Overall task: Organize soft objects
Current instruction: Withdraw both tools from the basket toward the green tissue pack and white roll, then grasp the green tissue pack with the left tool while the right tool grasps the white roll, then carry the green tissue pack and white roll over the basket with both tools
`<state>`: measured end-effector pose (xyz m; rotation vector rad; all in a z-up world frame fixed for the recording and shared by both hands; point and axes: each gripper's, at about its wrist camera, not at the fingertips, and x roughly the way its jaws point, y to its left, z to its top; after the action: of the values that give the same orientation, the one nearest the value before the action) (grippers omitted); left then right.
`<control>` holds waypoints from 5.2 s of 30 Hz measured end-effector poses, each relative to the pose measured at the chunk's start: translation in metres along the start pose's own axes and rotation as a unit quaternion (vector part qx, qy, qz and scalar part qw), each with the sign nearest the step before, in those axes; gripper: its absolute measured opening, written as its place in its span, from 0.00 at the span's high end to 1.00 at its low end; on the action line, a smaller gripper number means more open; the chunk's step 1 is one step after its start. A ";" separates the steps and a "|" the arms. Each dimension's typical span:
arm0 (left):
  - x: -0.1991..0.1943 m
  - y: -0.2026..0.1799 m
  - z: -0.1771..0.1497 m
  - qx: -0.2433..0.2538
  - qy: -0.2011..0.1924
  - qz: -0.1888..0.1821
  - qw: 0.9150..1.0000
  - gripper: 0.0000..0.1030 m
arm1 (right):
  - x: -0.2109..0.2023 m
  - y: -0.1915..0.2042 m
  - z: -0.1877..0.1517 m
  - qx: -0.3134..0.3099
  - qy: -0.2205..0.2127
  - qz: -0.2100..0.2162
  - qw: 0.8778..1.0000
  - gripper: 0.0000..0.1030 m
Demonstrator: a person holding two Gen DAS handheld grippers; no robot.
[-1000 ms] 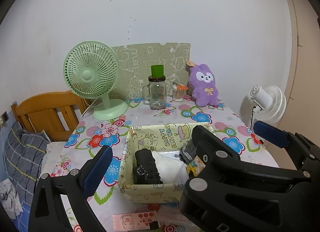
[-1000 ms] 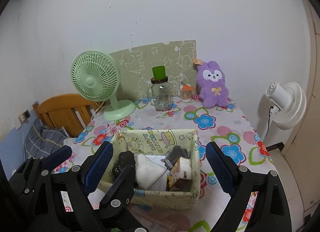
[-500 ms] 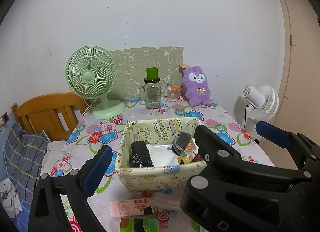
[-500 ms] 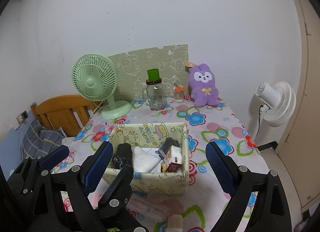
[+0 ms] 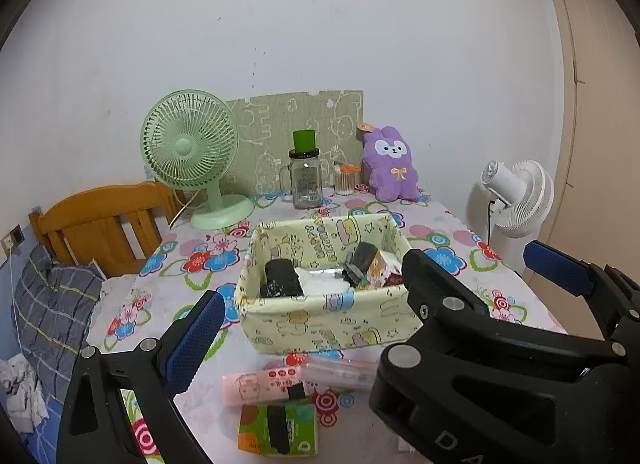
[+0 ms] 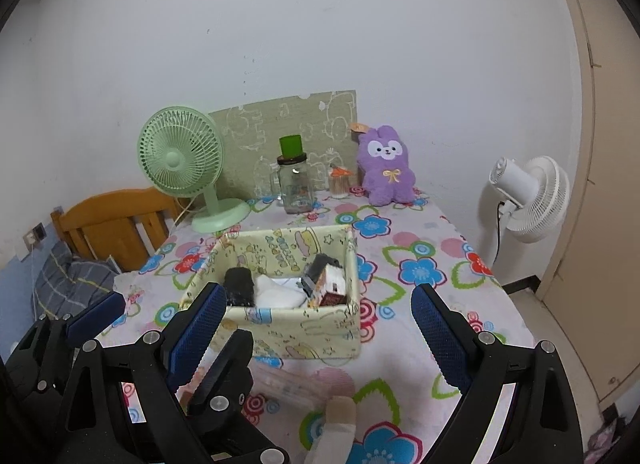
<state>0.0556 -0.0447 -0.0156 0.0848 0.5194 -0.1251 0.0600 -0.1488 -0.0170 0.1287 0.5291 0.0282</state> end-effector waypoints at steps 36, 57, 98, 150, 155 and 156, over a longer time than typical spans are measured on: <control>0.052 0.000 -0.097 -0.029 0.108 0.026 0.993 0.03 | 0.057 -0.011 -0.101 0.025 0.099 -0.023 0.994 0.07; 0.069 -0.005 -0.114 -0.018 0.145 0.051 0.988 0.04 | 0.087 -0.013 -0.122 0.011 0.168 -0.030 0.985 0.63; 0.080 0.045 -0.116 -0.083 0.161 0.040 0.983 0.16 | 0.082 0.031 -0.111 -0.011 0.150 -0.026 0.988 0.77; 0.002 0.008 -0.026 -0.066 0.047 0.028 0.996 0.30 | -0.003 -0.001 -0.028 0.021 0.037 0.007 0.999 0.77; -0.003 0.008 -0.013 -0.066 0.035 0.028 0.997 0.30 | -0.008 0.001 -0.015 0.016 0.027 0.011 0.999 0.77; -0.004 0.007 -0.011 -0.066 0.033 0.028 0.997 0.30 | -0.008 0.001 -0.012 0.015 0.026 0.012 0.999 0.77</control>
<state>0.0481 -0.0359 -0.0224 -0.0259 0.5894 -0.0336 0.0467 -0.1473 -0.0233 0.1647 0.5791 0.0466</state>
